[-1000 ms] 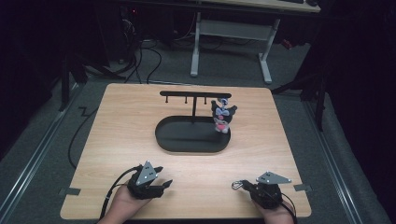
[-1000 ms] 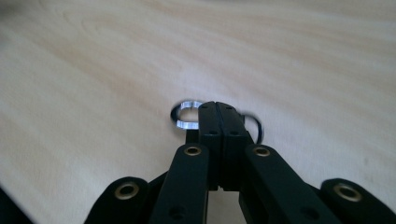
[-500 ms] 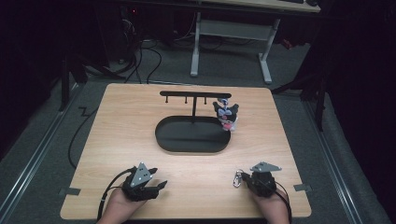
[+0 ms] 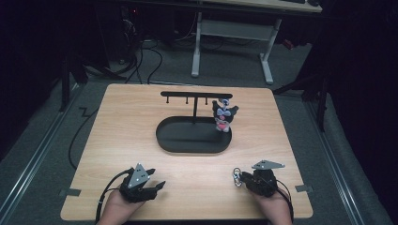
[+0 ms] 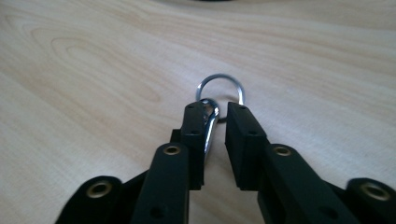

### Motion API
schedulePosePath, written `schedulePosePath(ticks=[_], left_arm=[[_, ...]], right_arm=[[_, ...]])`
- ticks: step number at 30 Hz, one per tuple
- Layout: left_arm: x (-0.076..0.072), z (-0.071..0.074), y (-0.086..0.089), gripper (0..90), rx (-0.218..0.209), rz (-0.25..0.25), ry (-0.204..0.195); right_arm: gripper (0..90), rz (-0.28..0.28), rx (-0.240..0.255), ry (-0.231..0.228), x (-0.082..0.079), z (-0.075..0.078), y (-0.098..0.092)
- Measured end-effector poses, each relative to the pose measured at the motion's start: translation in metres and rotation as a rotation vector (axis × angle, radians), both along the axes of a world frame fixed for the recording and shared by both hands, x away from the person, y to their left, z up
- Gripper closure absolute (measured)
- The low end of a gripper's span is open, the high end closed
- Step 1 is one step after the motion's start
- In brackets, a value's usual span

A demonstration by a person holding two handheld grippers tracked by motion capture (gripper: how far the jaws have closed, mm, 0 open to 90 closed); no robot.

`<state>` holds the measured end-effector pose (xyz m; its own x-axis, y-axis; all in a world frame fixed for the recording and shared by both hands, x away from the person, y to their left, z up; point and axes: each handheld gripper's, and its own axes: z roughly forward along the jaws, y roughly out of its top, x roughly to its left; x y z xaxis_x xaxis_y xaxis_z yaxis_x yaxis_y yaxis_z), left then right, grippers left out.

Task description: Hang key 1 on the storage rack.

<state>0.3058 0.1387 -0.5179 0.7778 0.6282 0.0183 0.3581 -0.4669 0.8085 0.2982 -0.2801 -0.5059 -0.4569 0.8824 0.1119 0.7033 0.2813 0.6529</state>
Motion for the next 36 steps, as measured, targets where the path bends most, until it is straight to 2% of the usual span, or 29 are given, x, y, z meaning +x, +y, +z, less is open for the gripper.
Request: schedulePosePath(ticks=[3,7,12,16,20,24,29,36], left_arm=[[0.000,0.000,-0.003,39.8,0.010,-0.012,-0.006],[0.001,0.001,-0.004,39.8,0.012,-0.024,-0.014],[0.003,0.001,-0.002,39.7,0.013,-0.029,-0.021],[0.002,0.003,-0.001,39.8,0.003,-0.032,-0.028],[0.001,0.004,-0.001,39.8,0.001,-0.034,-0.033],[0.000,0.004,-0.002,39.7,0.006,-0.037,-0.035],[0.001,0.003,-0.003,39.7,0.010,-0.038,-0.033],[0.001,0.004,-0.003,39.5,0.010,-0.040,-0.038]], right_arm=[[74.6,0.005,-0.014,0.043,0.000,0.001,0.003],[72.1,0.026,-0.062,0.120,0.004,0.001,0.009],[75.1,0.038,-0.134,0.163,0.009,0.005,0.014],[78.1,0.078,-0.202,0.216,0.014,0.009,0.018],[81.7,0.135,-0.326,0.259,0.021,0.013,0.025],[81.3,0.166,-0.388,0.317,0.032,0.016,0.030],[80.3,0.198,-0.429,0.388,0.043,0.018,0.037],[79.4,0.182,-0.450,0.477,0.053,0.023,0.045]])
